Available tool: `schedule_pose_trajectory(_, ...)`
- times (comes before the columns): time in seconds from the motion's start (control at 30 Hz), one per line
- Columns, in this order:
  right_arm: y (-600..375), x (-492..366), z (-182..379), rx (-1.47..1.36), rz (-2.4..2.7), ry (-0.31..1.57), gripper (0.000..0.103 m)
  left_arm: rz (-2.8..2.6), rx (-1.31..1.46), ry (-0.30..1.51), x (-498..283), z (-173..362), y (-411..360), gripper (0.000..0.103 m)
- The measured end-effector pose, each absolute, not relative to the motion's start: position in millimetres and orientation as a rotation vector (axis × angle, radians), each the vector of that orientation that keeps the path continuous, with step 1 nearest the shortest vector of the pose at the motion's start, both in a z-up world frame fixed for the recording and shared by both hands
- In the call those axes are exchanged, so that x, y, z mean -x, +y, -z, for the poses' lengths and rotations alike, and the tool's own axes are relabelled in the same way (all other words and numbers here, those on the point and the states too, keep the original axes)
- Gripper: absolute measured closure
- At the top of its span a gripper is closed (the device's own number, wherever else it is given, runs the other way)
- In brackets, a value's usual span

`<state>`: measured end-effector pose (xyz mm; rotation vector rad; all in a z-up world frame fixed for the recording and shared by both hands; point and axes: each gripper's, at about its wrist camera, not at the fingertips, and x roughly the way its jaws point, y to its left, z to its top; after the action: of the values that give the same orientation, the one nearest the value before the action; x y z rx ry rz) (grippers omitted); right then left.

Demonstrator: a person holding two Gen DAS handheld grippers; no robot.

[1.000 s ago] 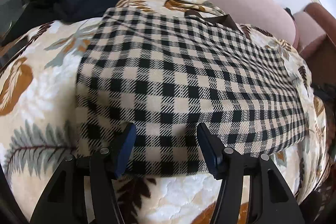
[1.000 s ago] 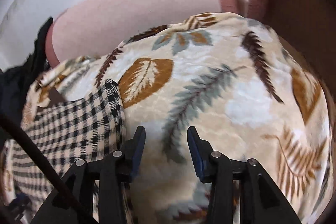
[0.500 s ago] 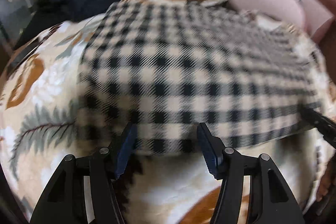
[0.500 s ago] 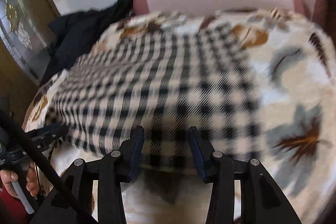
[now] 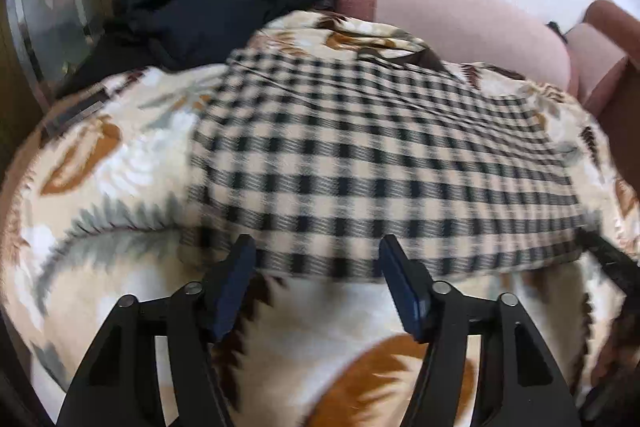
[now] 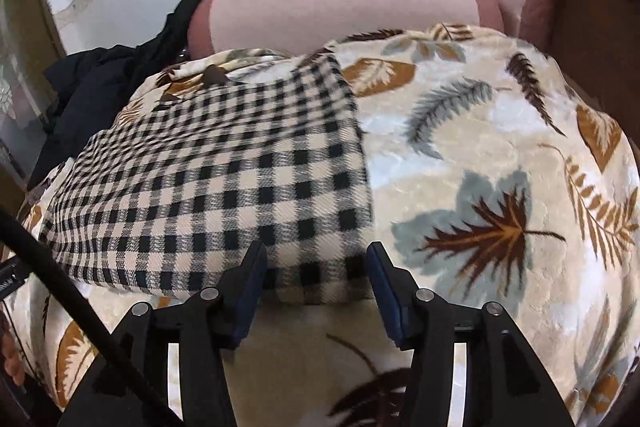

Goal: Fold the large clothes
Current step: 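Press and smooth the folded shirt flat with both grippers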

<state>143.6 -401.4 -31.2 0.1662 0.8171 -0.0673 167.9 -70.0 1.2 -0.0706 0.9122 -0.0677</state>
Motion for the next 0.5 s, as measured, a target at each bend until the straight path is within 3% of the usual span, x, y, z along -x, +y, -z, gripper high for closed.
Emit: schedule_pose_trajectory(0.5,-389,-152,43,-0.111,0.064,0.837,0.041,0.063,-0.052,0.941,-175,23,-105,0.038)
